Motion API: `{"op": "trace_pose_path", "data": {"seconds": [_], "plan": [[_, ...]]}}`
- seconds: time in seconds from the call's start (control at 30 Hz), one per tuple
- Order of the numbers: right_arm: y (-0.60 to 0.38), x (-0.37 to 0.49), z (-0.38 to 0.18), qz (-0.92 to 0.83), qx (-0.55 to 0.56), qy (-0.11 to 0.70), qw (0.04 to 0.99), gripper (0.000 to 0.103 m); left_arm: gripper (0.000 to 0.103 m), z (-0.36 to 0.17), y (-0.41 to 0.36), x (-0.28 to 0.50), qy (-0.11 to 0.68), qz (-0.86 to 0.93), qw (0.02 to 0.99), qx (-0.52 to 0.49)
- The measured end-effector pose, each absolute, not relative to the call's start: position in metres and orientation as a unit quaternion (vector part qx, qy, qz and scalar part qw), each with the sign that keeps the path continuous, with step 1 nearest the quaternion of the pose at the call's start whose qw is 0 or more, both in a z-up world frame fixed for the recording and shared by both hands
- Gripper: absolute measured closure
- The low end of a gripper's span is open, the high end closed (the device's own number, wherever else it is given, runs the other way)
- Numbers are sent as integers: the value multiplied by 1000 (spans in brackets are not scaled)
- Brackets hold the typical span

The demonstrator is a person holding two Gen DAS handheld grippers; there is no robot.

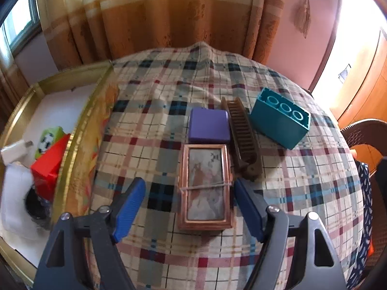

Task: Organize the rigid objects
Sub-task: 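Grasp the copper picture frame with the left gripper while the right reaches the teal brick, then grasp the teal brick with the right gripper while the left lifts the frame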

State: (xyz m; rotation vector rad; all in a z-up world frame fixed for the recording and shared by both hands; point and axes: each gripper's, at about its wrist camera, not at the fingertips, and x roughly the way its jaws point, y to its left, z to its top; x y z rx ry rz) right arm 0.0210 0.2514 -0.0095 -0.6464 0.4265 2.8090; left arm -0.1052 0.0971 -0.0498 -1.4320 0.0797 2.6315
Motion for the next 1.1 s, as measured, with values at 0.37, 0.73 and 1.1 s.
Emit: {"op": "trace_pose_path", "data": {"seconds": [0.37, 0.73, 1.1], "plan": [[255, 20, -12, 954, -228, 158, 113, 28, 57, -52, 103, -104, 38, 891, 100, -442], [260, 8, -18, 949, -254, 170, 81, 28, 58, -34, 95, -72, 16, 894, 167, -414], [251, -81, -16, 943, -322, 81, -37, 40, 58, 6, 68, -42, 14, 914, 180, -363]]}}
